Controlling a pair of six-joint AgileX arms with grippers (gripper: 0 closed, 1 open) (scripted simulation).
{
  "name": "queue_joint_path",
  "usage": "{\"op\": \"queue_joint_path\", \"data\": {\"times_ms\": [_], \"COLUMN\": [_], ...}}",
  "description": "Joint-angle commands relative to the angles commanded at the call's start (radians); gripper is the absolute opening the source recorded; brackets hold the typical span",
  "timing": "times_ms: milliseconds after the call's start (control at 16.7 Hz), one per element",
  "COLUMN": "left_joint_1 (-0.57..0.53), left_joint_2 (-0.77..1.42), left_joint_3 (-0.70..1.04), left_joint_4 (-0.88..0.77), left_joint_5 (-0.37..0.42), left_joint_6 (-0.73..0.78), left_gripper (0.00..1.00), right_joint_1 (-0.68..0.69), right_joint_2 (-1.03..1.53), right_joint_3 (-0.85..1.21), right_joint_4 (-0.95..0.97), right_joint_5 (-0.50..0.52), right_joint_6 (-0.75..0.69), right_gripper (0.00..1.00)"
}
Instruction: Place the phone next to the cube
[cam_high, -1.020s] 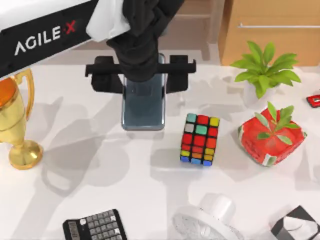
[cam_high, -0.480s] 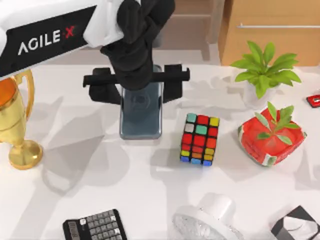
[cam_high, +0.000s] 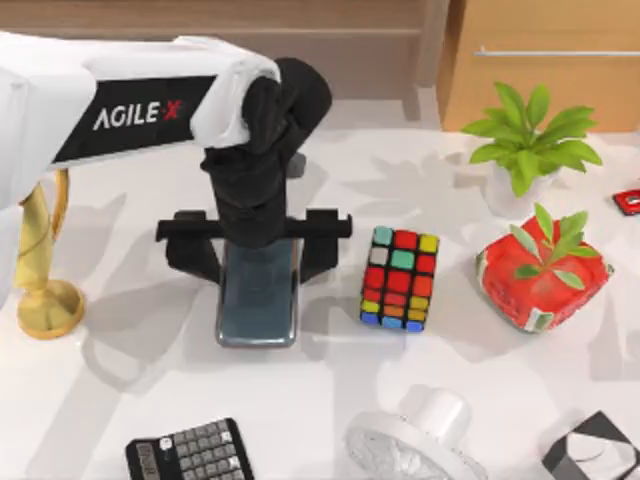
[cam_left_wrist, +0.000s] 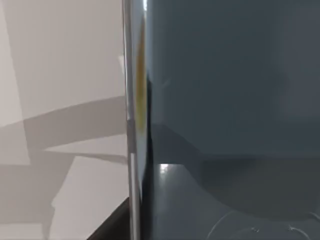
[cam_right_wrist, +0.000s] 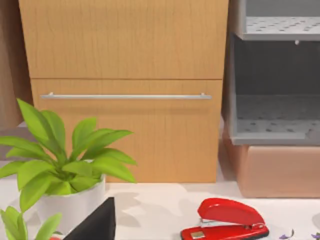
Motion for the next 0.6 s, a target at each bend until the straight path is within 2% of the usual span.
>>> {"op": "queue_joint_path", "data": {"times_ms": [420, 600], "left_joint_1": [0.001, 0.001], "left_joint_2": [0.014, 0.014], "left_joint_3": [-0.012, -0.012], "left_joint_4": [0.001, 0.001], "left_joint_5": [0.001, 0.001], "left_joint_6": [0.000, 0.000], "left_gripper": [0.00, 0.23], "right_joint_1": [0.000, 0.000], "right_joint_2": [0.000, 0.000], "right_joint_3": [0.000, 0.000], "right_joint_4": [0.000, 0.000], "right_joint_5": [0.000, 0.000], "right_joint_6": [0.000, 0.000], "right_gripper": [1.00, 1.00]}}
